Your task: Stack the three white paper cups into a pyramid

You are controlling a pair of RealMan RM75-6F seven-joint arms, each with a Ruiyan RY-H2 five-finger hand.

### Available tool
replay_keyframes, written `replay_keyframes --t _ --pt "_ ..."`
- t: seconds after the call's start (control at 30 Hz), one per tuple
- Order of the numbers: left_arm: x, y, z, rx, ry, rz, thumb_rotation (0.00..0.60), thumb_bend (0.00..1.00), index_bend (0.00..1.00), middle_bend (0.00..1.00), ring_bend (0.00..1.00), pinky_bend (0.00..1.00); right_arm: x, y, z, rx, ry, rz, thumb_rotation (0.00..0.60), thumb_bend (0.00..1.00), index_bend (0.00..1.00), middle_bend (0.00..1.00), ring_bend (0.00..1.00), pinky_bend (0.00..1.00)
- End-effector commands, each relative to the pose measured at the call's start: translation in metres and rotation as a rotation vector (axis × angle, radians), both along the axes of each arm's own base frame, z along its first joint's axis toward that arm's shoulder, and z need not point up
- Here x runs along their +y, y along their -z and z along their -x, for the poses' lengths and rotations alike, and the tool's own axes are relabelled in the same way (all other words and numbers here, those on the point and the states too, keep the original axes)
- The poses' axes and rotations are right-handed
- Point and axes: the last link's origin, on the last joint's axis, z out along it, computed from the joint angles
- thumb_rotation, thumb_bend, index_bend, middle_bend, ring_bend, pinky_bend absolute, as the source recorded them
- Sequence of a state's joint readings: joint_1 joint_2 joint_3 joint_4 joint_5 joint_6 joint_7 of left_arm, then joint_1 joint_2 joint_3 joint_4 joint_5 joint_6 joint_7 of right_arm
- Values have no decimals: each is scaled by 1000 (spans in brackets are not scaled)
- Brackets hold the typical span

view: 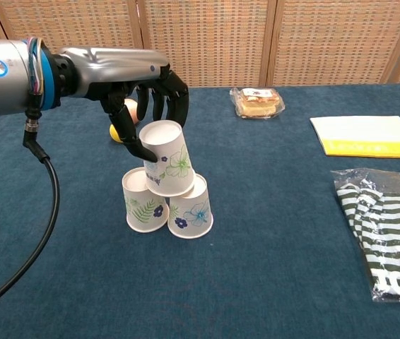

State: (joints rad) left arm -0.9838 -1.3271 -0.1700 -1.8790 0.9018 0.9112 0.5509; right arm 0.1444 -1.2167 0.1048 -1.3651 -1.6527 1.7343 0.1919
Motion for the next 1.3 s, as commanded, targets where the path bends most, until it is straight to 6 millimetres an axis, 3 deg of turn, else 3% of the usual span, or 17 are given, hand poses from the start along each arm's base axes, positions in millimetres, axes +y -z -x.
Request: replay_keyframes --t 0.03,0.1,0.2,0.27,0.33,0.43,0.6,0.8,1.0,1.07,1.3 --pt "0 -1 1 5 -3 -1 600 182 472 450 402 429 0 0 0 0 0 1 600 0 0 14 0 0" --pt "-1 -1 2 12 -6 0 600 182 472 430 382 385 1 -1 0 -1 1 4 600 0 0 14 0 0" --pt "-2 -2 3 20 -13 8 600 182 446 328 286 224 1 -1 0 -2 1 7 600 0 0 14 0 0" --pt "-2 -2 4 33 -12 7 600 182 298 128 112 131 1 -1 -1 -1 0 9 600 0 0 14 0 0" --pt "-5 -3 3 29 -18 21 600 182 144 18 16 51 1 -1 -1 -2 1 8 600 0 0 14 0 0" --pt "-8 -7 0 3 -9 31 600 183 10 0 0 0 1 0 0 1 3 6 600 0 0 14 0 0" --pt "-11 -22 -1 -26 14 -2 600 182 0 0 0 0 1 0 -1 0 2 6 600 0 0 14 0 0" --pt "-15 -62 15 -76 -10 -114 600 182 0 0 0 0 2 -1 -1 -2 -2 9 600 0 0 14 0 0" --pt "-32 -107 69 -103 -126 -311 600 154 0 0 0 0 3 -1 -2 -1 -2 12 600 0 0 14 0 0" --pt "-52 -129 121 -131 -236 -443 600 148 0 0 0 0 4 0 -3 5 -2 10 600 0 0 12 0 0" --pt "-99 -144 209 -143 -345 -588 600 147 0 0 0 0 4 5 -6 32 4 9 600 0 0 6 0 0"
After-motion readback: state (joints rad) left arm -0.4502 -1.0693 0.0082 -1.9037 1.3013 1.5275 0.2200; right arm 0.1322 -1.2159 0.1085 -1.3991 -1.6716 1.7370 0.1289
